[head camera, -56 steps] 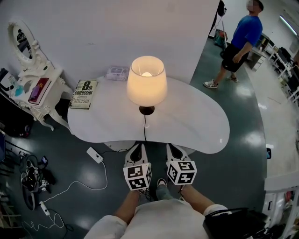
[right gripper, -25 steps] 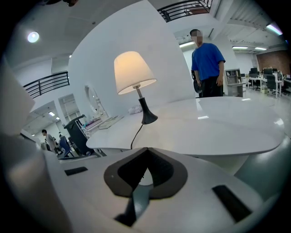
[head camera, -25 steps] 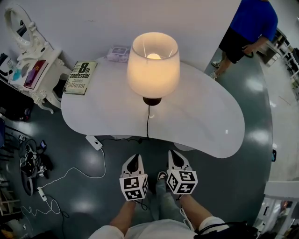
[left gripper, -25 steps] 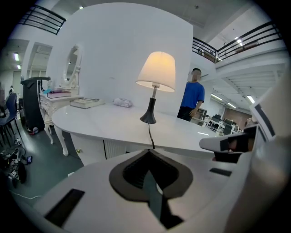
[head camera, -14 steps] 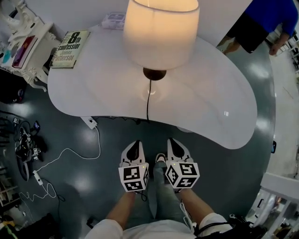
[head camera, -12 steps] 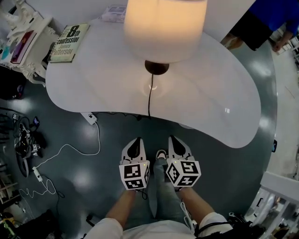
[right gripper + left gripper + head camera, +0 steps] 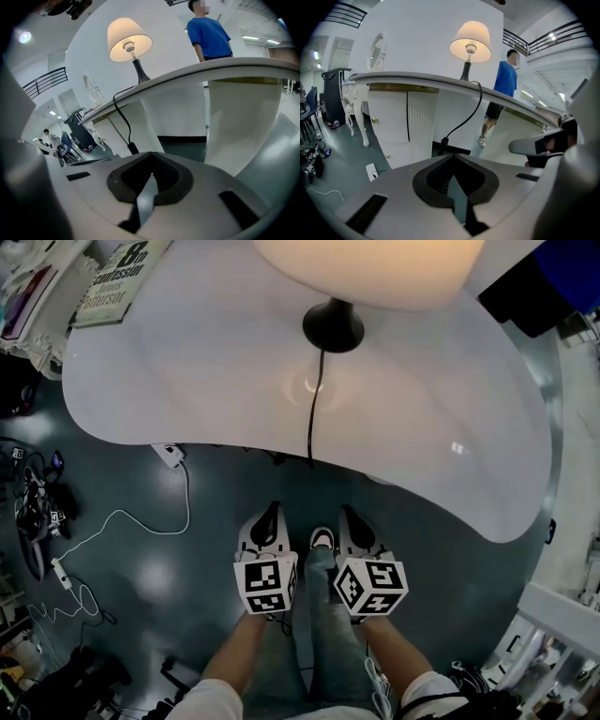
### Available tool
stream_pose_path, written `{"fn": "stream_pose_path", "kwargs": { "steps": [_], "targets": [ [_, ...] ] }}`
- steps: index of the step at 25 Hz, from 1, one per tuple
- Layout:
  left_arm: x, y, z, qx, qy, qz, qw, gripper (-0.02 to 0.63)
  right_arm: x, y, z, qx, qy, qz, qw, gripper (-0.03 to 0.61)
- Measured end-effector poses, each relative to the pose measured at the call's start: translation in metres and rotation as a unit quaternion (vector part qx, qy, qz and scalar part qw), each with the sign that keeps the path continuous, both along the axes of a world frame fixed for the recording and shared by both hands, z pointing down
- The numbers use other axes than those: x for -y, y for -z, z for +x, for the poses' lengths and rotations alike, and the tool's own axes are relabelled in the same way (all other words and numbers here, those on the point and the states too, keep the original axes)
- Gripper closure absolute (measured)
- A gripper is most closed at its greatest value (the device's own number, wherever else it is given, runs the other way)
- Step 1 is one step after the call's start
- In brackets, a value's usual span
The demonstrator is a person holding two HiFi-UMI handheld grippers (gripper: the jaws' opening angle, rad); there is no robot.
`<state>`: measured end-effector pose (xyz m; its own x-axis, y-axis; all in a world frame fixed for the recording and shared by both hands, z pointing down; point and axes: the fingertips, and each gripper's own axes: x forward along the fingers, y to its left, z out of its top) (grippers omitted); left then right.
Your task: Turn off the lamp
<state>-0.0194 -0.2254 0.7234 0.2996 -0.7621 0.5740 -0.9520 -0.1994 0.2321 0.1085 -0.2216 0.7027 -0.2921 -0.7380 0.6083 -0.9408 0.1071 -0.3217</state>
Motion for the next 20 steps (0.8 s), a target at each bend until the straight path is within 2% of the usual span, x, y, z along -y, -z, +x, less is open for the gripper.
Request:
{"fn": "stream_pose_path", "kwargs": {
  "steps": [6, 17, 20],
  "targets": [
    [0.007, -0.023, 0.000, 0.016, -0.008, 0.016, 0.9997, 0.604, 0.000, -0.021, 0.001, 0.002, -0.005, 0.000, 1.000, 0.580],
    [0.038, -0.036, -0.001, 0.045, -0.024, 0.040, 0.9979, 0.598, 0.012, -0.030, -0.004, 0.005, -0.005, 0.000, 1.000, 0.580],
    [0.048, -0.037, -0.001, 0.046, -0.034, 0.045, 0.9974, 0.542, 0.014, -0.030, -0.002, 0.003, -0.005, 0.000, 1.000, 0.580]
  ]
}}
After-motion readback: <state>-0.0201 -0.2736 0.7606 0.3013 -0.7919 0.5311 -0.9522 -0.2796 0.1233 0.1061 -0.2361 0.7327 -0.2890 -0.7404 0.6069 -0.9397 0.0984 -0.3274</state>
